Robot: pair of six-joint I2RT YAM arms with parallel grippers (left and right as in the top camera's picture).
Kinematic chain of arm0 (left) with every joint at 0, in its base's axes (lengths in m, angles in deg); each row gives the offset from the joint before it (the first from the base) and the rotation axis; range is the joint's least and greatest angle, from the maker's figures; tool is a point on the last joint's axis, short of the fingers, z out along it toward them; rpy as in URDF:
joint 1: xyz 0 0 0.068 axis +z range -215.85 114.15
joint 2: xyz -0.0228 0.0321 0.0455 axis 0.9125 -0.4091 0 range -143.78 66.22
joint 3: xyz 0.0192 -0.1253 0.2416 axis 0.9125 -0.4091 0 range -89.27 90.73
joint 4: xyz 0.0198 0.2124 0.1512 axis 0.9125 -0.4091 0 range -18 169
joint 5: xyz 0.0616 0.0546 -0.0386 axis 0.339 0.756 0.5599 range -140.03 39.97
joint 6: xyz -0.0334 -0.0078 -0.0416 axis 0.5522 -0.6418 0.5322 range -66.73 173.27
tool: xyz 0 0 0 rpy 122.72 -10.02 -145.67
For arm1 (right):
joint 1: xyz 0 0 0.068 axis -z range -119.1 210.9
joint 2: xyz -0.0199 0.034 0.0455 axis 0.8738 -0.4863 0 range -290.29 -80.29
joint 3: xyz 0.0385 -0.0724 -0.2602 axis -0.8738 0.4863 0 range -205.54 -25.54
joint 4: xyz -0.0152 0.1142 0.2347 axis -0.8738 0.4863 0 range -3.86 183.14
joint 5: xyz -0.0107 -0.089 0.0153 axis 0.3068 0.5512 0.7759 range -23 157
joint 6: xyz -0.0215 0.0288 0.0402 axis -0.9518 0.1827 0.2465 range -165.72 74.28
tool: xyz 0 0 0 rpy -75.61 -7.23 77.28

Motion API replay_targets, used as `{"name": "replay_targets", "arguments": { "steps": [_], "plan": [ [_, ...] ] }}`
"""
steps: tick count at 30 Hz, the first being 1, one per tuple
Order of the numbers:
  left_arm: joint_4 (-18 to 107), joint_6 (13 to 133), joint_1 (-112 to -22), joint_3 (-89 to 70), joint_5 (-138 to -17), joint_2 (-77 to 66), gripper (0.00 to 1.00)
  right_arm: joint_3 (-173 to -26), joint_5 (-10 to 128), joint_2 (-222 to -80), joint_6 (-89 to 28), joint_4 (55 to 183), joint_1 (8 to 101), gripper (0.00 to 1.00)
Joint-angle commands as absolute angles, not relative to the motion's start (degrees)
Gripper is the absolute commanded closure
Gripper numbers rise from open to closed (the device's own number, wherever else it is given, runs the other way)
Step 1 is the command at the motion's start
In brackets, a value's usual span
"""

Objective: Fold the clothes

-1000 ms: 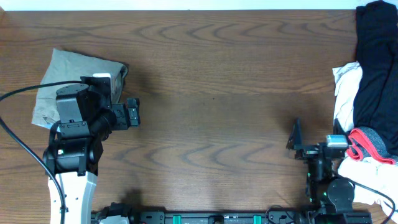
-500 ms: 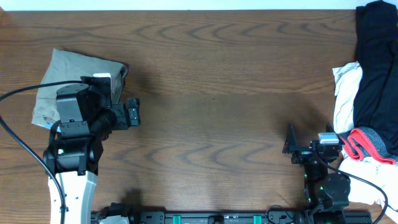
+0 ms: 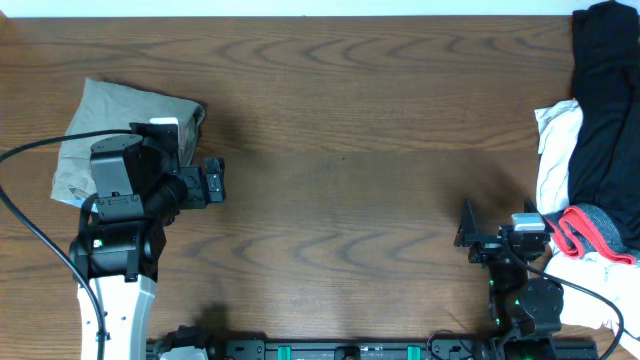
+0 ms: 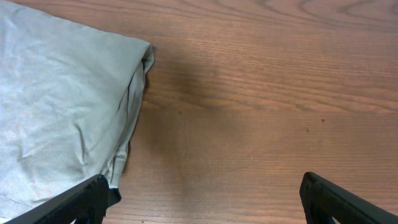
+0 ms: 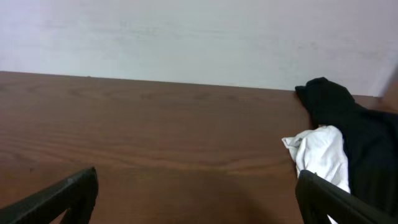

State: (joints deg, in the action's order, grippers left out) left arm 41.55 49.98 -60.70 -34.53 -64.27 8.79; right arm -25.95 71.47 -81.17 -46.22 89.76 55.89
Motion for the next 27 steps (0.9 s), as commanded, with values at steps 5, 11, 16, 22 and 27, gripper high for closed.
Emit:
{"name": "replay_targets", "arguments": {
  "steps": [5,11,16,22,27],
  "plan": [
    [41.6,48.62,-60.44,-34.73,-63.75,8.61,0.02,-25.86,71.05,-81.0,-46.63,90.02,56.76,0.01],
    [41.77,47.44,-60.4,-35.14,-61.91,11.63,0.02,-25.86,71.05,-81.0,-46.63,90.02,56.76,0.01],
    [44.02,47.25,-60.4,-40.32,-56.45,20.55,0.02,-25.86,71.05,-81.0,-46.63,90.02,56.76,0.01],
    [52.07,47.2,-60.4,-50.92,-52.93,33.68,0.02,-25.86,71.05,-81.0,-46.63,90.02,56.76,0.01],
    [62.08,47.2,-60.42,-61.28,-53.17,42.78,0.02,-25.86,71.05,-81.0,-46.63,90.02,56.76,0.01]
  ]
}}
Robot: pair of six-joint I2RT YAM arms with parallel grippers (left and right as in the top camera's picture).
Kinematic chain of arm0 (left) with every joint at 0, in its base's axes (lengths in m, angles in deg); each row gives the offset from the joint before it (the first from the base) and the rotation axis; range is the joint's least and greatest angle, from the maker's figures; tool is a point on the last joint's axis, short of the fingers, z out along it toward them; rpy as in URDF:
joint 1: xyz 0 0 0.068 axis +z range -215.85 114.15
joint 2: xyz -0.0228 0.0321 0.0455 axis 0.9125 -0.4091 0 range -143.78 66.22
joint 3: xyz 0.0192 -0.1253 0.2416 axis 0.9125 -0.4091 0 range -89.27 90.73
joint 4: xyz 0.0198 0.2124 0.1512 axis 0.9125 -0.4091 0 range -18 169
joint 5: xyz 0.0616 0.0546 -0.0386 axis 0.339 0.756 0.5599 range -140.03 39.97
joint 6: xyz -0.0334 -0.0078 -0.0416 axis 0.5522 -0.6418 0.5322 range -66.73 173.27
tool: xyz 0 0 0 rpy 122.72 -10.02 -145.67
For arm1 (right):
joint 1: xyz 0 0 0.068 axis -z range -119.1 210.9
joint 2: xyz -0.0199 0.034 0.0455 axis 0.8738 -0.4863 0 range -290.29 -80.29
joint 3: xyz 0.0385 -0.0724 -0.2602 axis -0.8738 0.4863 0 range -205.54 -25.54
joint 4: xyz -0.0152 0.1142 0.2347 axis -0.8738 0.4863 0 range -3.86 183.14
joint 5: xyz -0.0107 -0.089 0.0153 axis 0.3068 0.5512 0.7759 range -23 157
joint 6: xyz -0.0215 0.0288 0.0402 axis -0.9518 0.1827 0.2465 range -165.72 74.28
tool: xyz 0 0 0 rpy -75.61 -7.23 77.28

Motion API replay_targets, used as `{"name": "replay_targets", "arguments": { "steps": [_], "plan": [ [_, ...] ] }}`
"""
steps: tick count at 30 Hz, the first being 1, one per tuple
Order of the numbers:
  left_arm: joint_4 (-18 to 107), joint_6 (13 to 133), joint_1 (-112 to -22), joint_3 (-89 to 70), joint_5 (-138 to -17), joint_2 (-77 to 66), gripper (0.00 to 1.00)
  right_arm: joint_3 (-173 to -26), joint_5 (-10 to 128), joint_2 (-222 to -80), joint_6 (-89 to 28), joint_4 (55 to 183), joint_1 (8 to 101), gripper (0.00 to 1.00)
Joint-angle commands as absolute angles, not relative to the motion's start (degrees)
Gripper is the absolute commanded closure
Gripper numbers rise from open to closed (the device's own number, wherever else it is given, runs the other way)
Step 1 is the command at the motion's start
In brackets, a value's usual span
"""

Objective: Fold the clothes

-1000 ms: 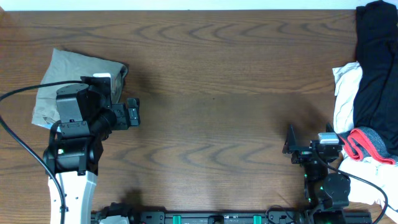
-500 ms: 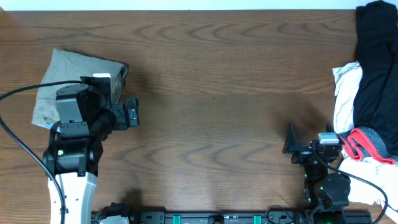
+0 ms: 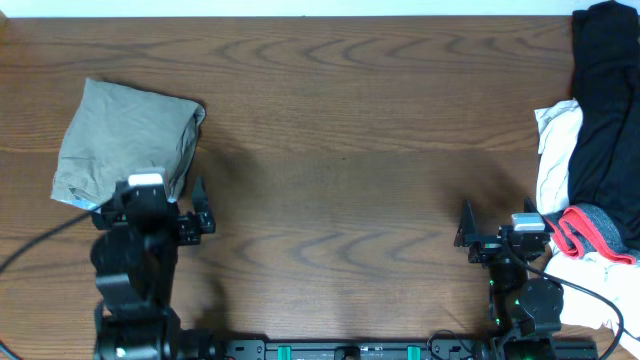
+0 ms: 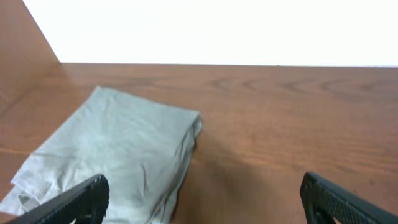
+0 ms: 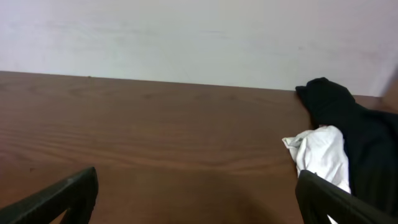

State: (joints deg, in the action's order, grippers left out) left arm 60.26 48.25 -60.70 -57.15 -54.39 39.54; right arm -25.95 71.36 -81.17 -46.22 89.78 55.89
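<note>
A folded grey-green garment (image 3: 125, 140) lies flat at the table's left, also seen from the left wrist as the garment (image 4: 118, 152). My left gripper (image 3: 160, 208) sits just in front of it near the table's front edge, open and holding nothing. A heap of unfolded clothes (image 3: 595, 140) in black, white and red fills the right edge; its black piece (image 5: 348, 124) and white piece (image 5: 320, 152) show from the right wrist. My right gripper (image 3: 500, 228) rests left of that heap, open and bare.
The brown wooden table (image 3: 350, 140) stretches between the folded garment and the heap. A pale wall (image 5: 186, 37) rises behind the far edge. The arm bases and a black rail (image 3: 340, 350) line the front edge.
My left arm has drawn back from over the folded garment's near right corner to the front edge, now pointing level across the table. The garment lies uncovered. The right arm stays put.
</note>
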Motion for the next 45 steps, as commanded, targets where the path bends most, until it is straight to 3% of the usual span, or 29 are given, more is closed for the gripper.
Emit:
{"name": "replay_targets", "arguments": {
  "steps": [1,19,29,45],
  "plan": [
    [63.08,47.31,-60.42,-63.03,-53.58,44.15,0.02,-25.86,71.05,-81.0,-46.63,90.02,56.76,0.01],
    [83.78,47.31,-60.46,-88.76,-50.85,64.57,0.02,-25.86,71.05,-81.0,-46.63,90.0,56.76,0.01],
    [74.97,48.32,-61.05,-89.04,-50.89,66.12,0.02,-25.86,71.05,-81.0,-46.63,90.02,56.76,0.01],
    [74.95,51.81,-61.05,-89.02,-50.83,65.94,0.02,-25.86,71.05,-81.0,-46.63,90.02,56.76,0.01]
  ]
}}
